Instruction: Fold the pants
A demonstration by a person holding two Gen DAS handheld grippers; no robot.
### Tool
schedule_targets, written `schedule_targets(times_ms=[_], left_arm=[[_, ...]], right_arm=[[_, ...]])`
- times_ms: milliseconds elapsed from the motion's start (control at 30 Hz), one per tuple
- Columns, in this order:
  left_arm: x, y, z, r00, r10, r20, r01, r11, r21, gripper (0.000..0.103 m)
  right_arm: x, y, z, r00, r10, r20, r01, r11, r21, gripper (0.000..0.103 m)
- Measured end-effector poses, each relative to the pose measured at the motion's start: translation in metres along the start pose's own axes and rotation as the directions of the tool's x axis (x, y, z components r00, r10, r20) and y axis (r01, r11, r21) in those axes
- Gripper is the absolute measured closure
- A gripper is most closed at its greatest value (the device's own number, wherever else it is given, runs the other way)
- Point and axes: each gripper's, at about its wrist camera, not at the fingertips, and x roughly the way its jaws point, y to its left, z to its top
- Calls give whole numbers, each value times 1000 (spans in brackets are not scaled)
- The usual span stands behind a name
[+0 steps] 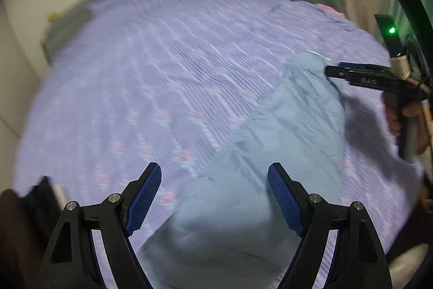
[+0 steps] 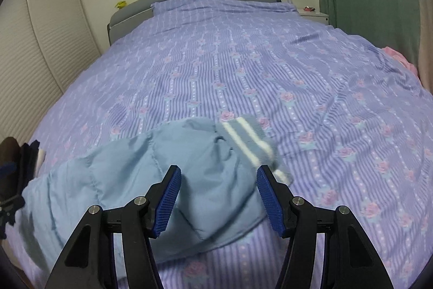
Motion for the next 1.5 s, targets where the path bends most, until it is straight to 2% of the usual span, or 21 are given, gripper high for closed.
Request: schedule_targets(times_ms=[33, 133, 233, 333, 433, 533, 600, 633, 800, 900, 933, 1000, 1033, 1100, 1133, 1200, 1267, 1300, 1367, 1433, 1500], left_arm=[[8, 2, 1, 999, -39, -30, 39, 999, -3, 22], [33, 9, 5, 992, -59, -109, 57, 998, -18, 25], [53, 8, 2, 984, -32, -177, 25, 999, -43, 76], [56, 2, -1, 984, 9, -178, -16, 999, -34, 78], [58, -4, -4, 982, 47, -182, -50, 999, -15, 78], [62, 2, -7, 980, 61, -191, -66, 998, -22, 79], [64, 0, -5, 978, 87, -191, -91, 996, -14, 79], [65, 0, -5, 975, 110, -195, -113, 994, -7, 79], [67, 8, -5, 966, 165, -197, -175, 984, -37, 80], [78, 12, -1, 952, 218, -214, -230, 972, -36, 80], [86, 12, 1, 939, 264, -221, -275, 961, -19, 80], [93, 10, 0, 925, 301, -231, -310, 951, -2, 80], [95, 7, 0, 926, 299, -232, -307, 952, 0, 80], [89, 6, -1, 926, 309, -216, -319, 948, -11, 80], [82, 8, -2, 930, 305, -204, -320, 947, -41, 79], [61, 16, -3, 941, 287, -177, -311, 942, -125, 70], [33, 18, -8, 951, 288, -116, -305, 934, -186, 58], [14, 14, -13, 945, 320, -74, -328, 926, -189, 56], [-19, 6, -27, 935, 354, 2, -348, 918, -190, 44], [-53, 2, -48, 925, 375, 62, -356, 912, -206, 39], [-77, 1, -74, 913, 398, 87, -369, 899, -234, 37]], right_arm=[[2, 0, -1, 1000, -11, 3, 11, 1000, 4, 44], [5, -5, -4, 1000, -19, 19, 18, 999, 34, 44], [10, -15, -6, 1000, -11, 19, 9, 995, 95, 44], [17, -20, -8, 1000, 28, 4, -29, 991, 129, 44], [24, -22, -9, 998, 57, -7, -55, 986, 158, 47], [31, -24, -8, 996, 84, -19, -79, 980, 183, 57], [33, -26, -8, 997, 79, -25, -73, 980, 182, 77], [32, -27, -9, 997, 72, -24, -67, 982, 175, 79], [-10, -17, -20, 996, 23, 82, -33, 992, 124, 84], [-26, -5, -29, 991, -43, 124, 36, 998, 57, 84], [-20, -3, -30, 992, -64, 107, 61, 997, 39, 84], [-5, -5, -34, 995, -72, 72, 70, 997, 31, 81], [-1, -8, -36, 996, -68, 59, 66, 997, 30, 80], [-1, -11, -38, 996, -83, 38, 82, 996, 34, 65], [-9, -13, -38, 993, -111, 52, 109, 994, 31, 61], [-37, -9, -42, 974, -183, 138, 180, 983, 34, 50], [-68, 2, -47, 952, -207, 225, 209, 978, 15, 45], [-81, 13, -50, 950, -186, 252, 199, 980, -25, 45], [-105, 41, -64, 963, -56, 264, 100, 982, -159, 45], [-119, 63, -80, 972, 72, 223, -17, 971, -240, 45], [-126, 83, -95, 970, 187, 157, -136, 947, -292, 45]])
